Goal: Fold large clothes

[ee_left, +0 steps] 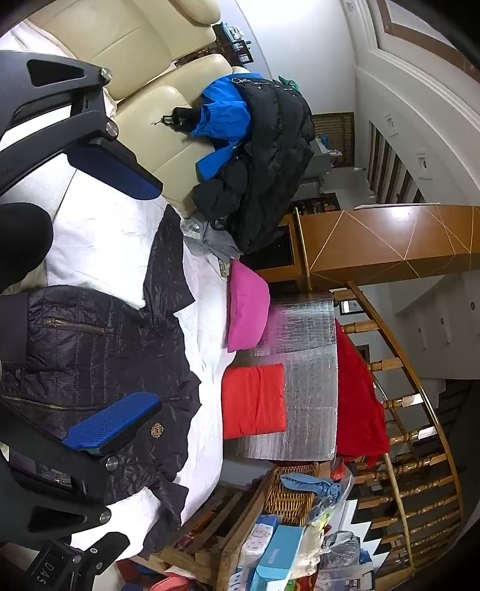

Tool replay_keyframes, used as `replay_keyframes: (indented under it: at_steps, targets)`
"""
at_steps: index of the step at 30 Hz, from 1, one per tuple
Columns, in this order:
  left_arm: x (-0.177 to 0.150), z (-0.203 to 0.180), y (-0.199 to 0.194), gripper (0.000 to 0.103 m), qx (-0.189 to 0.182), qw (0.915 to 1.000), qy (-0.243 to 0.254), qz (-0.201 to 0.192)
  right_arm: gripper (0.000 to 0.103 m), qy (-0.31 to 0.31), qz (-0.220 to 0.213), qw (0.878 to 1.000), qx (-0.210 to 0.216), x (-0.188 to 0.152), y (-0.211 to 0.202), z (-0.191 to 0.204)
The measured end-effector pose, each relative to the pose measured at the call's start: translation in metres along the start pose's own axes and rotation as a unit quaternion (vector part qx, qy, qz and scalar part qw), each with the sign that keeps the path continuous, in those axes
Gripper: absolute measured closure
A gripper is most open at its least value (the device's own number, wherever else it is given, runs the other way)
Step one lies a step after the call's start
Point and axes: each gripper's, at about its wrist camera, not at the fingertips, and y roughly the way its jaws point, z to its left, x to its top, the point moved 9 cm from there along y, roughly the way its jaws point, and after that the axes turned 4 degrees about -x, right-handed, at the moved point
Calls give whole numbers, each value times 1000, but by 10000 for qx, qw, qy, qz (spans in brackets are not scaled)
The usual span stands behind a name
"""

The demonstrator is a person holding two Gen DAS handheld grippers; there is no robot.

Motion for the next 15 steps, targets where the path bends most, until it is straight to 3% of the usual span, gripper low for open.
replay_keyframes:
  at_steps: [15]
  targets:
    - [-2,1,6,0,67,10000,-69,-23,0,41,26,10000,68,-3,3,3]
